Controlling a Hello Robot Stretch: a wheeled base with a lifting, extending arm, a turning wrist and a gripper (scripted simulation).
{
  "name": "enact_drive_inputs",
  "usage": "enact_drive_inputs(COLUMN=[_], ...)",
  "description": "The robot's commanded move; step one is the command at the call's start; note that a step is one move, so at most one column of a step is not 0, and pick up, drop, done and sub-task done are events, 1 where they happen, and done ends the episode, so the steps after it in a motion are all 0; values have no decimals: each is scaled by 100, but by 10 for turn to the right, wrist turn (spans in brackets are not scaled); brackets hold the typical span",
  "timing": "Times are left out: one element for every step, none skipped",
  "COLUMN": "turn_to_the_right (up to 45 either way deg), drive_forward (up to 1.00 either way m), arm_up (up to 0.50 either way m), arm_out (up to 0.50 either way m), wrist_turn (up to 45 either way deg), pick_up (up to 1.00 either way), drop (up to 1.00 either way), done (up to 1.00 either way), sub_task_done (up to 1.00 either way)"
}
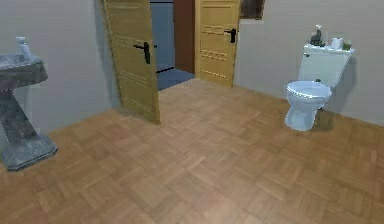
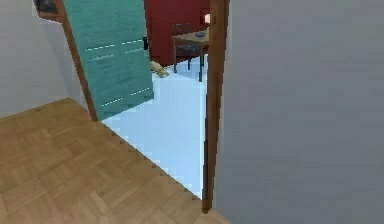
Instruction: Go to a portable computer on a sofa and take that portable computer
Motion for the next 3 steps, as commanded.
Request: enact_drive_inputs(turn_to_the_right=[0, 0, -120], drive_forward=[100, 100, 0], arm_up=[0, 0, 0], arm_out=[0, 0, 0], wrist_turn=[0, 0, 0], pick_up=[0, 0, 0], drop=[0, 0, 0], done=[0, 0, 0], sub_task_done=[0, 0, 0])
